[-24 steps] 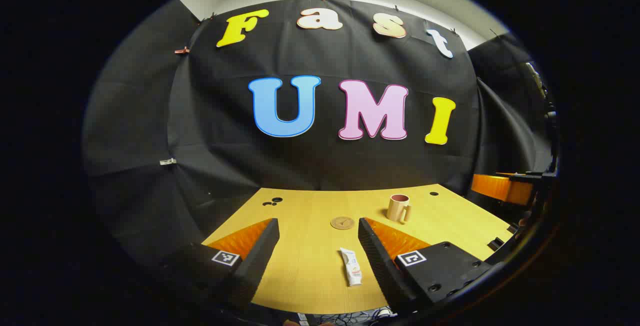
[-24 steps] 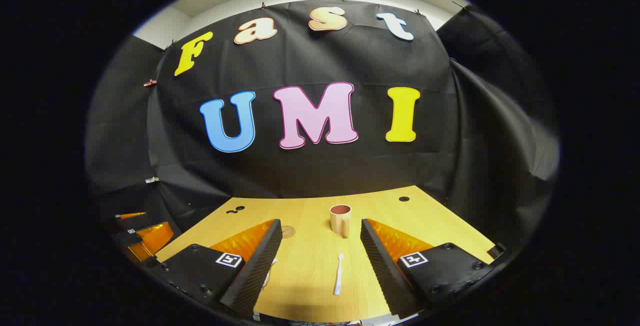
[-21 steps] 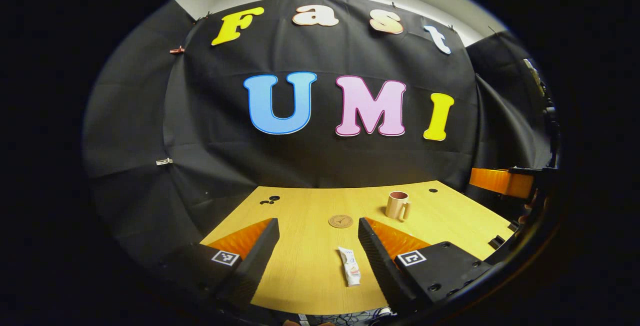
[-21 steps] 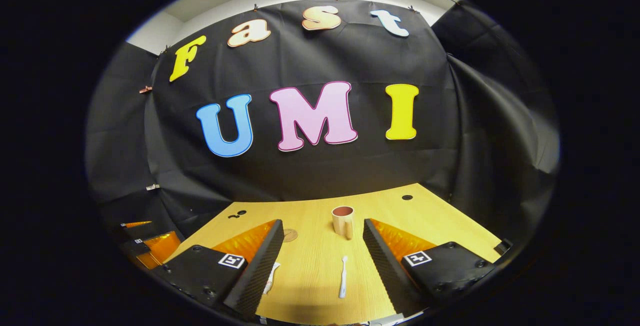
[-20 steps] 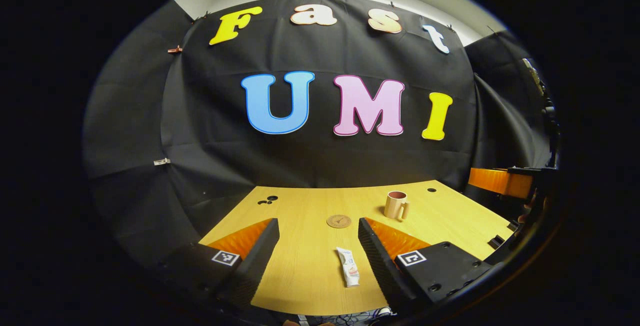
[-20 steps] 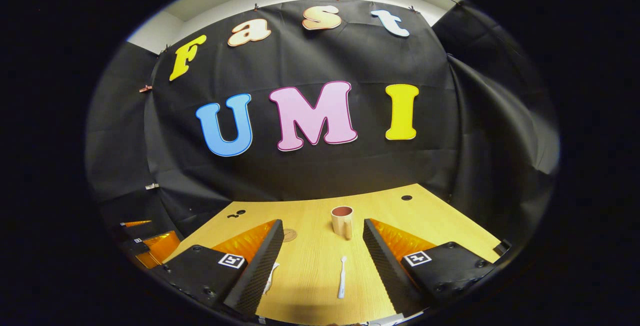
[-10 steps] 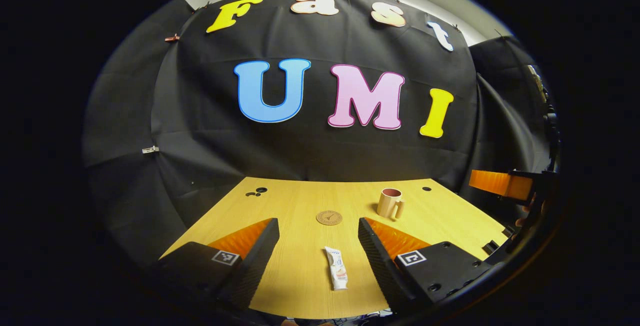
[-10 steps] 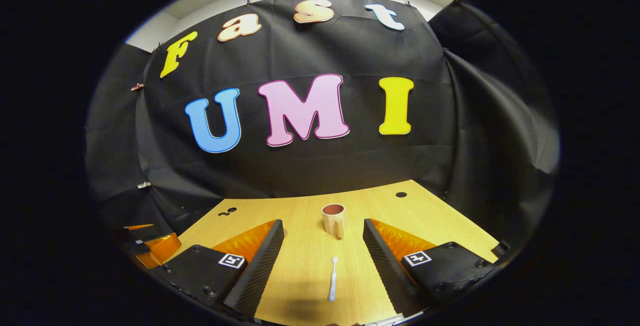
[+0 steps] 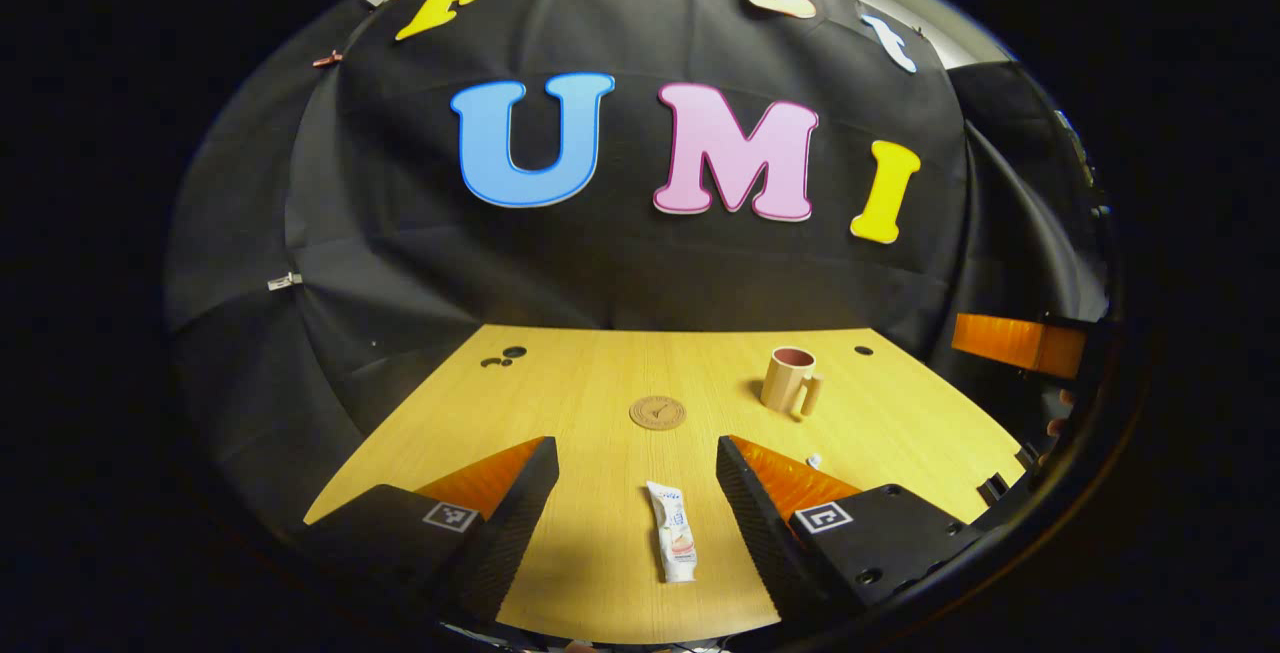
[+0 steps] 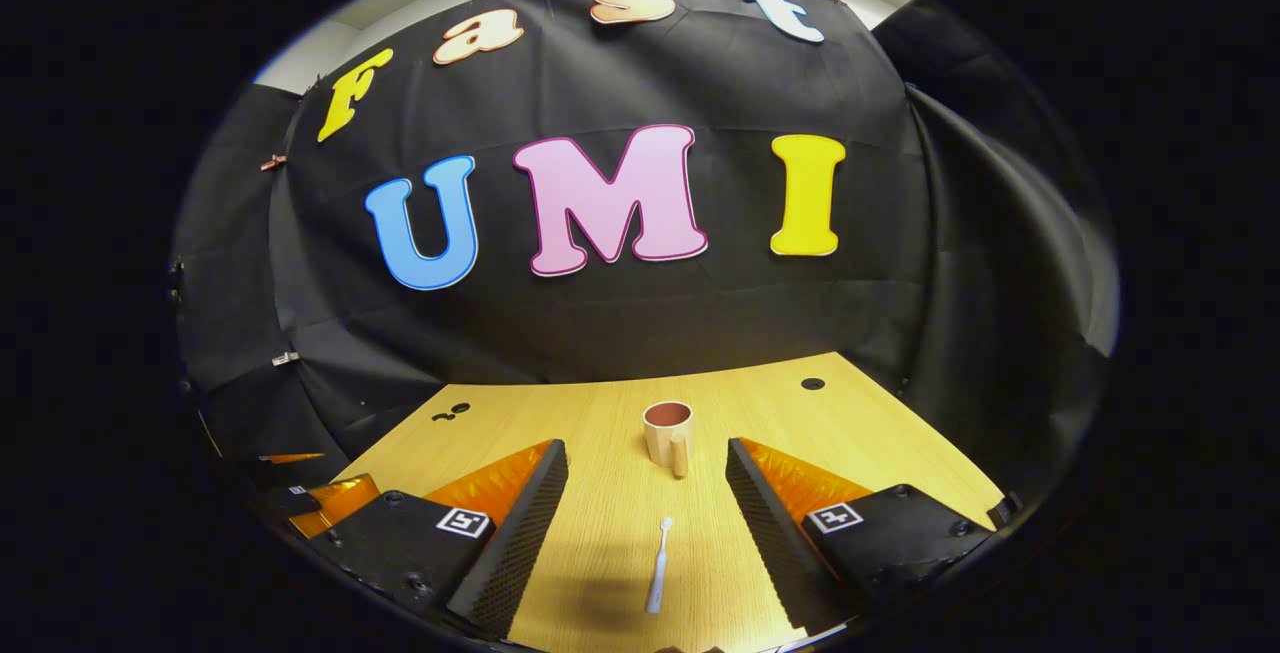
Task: Put the toothbrush and toothpaste on the desktop into the cup, then pick up the cup and place it on the coaster on the desktop.
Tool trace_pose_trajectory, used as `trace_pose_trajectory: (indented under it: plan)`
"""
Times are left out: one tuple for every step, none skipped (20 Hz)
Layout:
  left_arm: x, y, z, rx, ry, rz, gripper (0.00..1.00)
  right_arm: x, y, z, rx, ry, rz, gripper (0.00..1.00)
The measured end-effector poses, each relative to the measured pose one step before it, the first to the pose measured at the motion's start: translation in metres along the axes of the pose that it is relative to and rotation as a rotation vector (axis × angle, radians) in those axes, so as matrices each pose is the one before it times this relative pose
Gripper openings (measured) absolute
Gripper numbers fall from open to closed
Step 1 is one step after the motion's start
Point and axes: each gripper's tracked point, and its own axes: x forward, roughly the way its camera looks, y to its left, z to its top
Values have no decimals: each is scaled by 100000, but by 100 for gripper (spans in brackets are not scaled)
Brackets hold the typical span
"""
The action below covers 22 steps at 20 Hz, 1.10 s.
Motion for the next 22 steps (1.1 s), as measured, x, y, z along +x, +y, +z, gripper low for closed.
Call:
trace_pose_trajectory:
  plan:
    - [712,-131,-753,20,2615,146,99,564,-65,-157,-155,878,885,98]
    - [939,-192,-684,-91,2560,287,99,671,-148,-196,-408,1042,834,98]
    - [722,-149,-594,84,2307,-163,99,536,-115,-131,-328,859,560,98]
    - [783,-112,-969,481,2554,331,99,631,-137,-166,-516,1042,416,98]
    - [759,-131,-722,675,2822,168,99,619,-227,-389,-325,1240,629,98]
    - [796,-258,-908,354,3250,-84,99,638,-154,-299,44,1174,763,98]
    - [883,-251,-896,-237,3357,-173,99,652,-192,-247,-339,630,573,98]
    - [1007,-224,-1139,-756,3748,-271,99,617,-156,-221,-470,1326,730,98]
    - [942,-261,-973,-1235,3624,-165,99,691,-165,-359,-174,1528,895,98]
    - [894,-206,-1094,-1071,3586,-145,96,483,-137,-367,87,1687,964,98]
    - [886,-157,-951,-443,3353,294,99,559,-233,-264,37,1484,714,98]
    - [906,63,-872,480,3444,1069,96,557,-446,-364,-169,1182,-3,98]
    - [776,138,-805,786,3176,1014,99,545,-344,-362,123,1307,-120,98]
    - [725,12,-583,647,3385,830,99,469,-310,-395,376,1312,-54,98]
    - [812,-73,-507,191,2504,656,99,437,-256,-405,584,1389,46,98]
    - [696,-157,-261,-261,1957,8,99,377,-158,-448,560,1690,210,98]
    - [717,-304,-156,-139,1427,-414,99,247,-245,-468,473,1619,-104,98]
    - [678,-204,-255,370,2234,-421,99,252,-167,-409,445,1601,-328,98]
    - [398,-30,-261,635,2253,100,99,253,-299,-473,383,1212,-333,98]
    - [533,-144,-181,728,1643,206,98,124,-246,-282,623,965,-268,98]
    - [445,-87,-263,524,2121,380,97,231,-253,-310,555,1071,-211,98]
    - [502,57,-323,209,2096,282,95,113,-110,-223,328,934,-309,98]
